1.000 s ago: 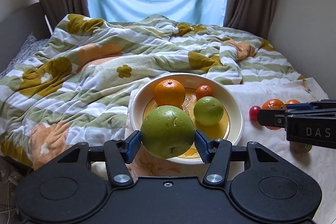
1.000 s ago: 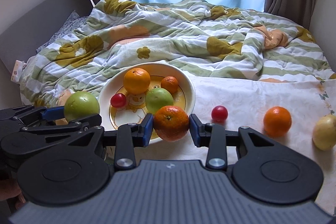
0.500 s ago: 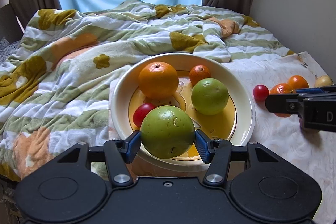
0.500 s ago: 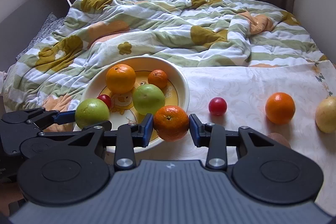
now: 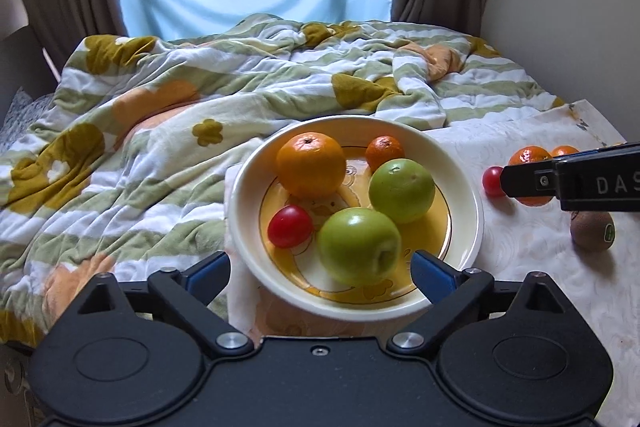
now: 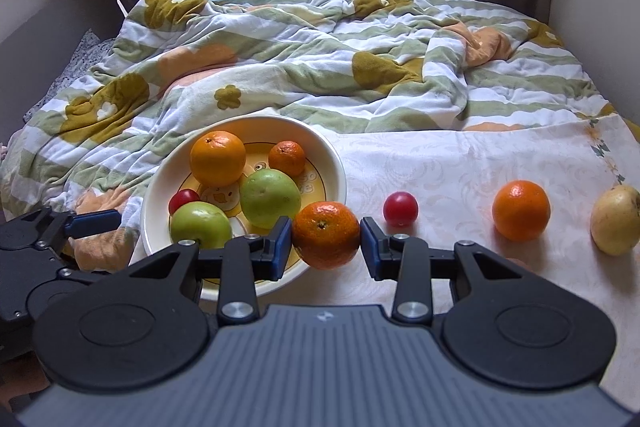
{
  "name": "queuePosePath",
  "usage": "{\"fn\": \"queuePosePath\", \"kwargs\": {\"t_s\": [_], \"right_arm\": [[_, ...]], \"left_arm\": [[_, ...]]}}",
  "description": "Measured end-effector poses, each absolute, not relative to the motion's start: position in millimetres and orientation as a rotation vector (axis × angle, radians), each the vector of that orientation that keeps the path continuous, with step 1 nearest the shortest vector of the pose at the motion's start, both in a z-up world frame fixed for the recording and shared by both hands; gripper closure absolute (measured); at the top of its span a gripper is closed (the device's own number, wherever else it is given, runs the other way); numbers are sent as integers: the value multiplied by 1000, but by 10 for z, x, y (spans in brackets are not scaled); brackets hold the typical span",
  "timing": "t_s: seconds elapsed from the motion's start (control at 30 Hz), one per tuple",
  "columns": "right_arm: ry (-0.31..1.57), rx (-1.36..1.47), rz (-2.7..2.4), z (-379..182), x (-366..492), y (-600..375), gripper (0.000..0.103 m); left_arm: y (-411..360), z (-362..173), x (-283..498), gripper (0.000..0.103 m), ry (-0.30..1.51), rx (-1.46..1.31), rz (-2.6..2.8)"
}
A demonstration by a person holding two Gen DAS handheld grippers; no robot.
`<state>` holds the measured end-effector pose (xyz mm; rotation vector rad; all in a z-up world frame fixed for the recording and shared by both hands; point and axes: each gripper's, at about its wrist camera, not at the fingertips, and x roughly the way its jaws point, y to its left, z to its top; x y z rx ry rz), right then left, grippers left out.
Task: Organize fruits
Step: 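Lower the mandarin into the bowl and open the right tool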
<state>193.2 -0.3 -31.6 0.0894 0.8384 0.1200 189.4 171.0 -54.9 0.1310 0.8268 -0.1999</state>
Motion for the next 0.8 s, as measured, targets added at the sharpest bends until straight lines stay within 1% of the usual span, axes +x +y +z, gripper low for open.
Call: {"fn": "queuePosePath", "kwargs": {"t_s": [0.2,0.43,0.8], "right_arm": [[854,57,190,-309,2025,49,51],[883,29,270,-424,2138,163,51],[912,21,342,-654,2259,327,50]], "left_arm": [[1852,-406,1704,4,831,73,-130],[1944,-305,1486,4,830,44,-37],[2042,-337,1290,4,839,17,51]]}}
